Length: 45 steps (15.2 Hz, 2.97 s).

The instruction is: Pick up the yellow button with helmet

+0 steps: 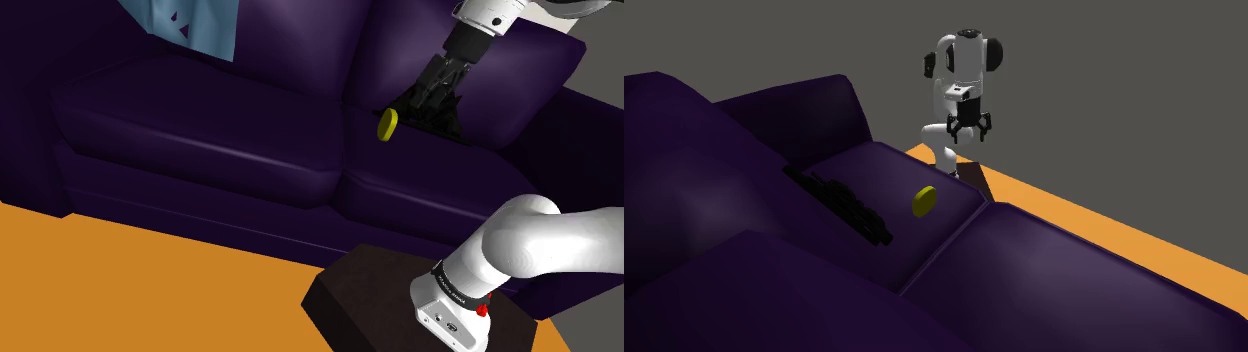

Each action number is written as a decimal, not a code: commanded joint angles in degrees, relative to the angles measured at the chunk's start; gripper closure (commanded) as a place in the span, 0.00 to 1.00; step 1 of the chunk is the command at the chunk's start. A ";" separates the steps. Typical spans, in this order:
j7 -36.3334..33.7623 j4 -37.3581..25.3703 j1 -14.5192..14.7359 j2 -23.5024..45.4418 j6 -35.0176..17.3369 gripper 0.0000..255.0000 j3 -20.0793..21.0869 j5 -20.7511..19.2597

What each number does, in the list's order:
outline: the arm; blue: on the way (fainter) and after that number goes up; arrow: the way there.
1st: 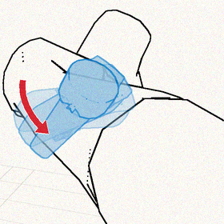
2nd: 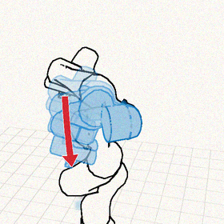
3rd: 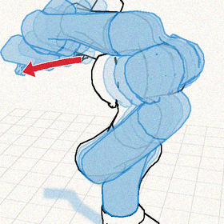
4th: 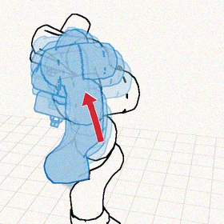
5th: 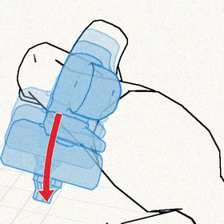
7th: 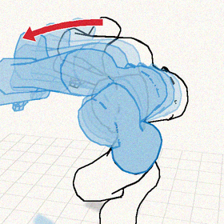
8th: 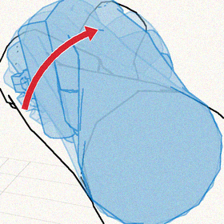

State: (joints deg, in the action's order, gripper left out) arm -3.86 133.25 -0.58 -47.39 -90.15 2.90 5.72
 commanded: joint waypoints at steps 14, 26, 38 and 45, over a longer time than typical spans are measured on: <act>-16.88 -11.78 -11.18 26.71 -6.07 0.00 -2.27 -3.14; -23.55 -13.28 -15.00 37.05 -11.16 0.00 -4.76 -4.16; -23.49 -12.35 -15.01 37.33 -12.36 1.00 -4.77 -4.15; -23.65 -16.27 -14.99 36.63 -7.76 1.00 -4.76 -4.18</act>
State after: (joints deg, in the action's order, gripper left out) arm -27.42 117.75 -15.61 -10.80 -98.65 -1.91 1.52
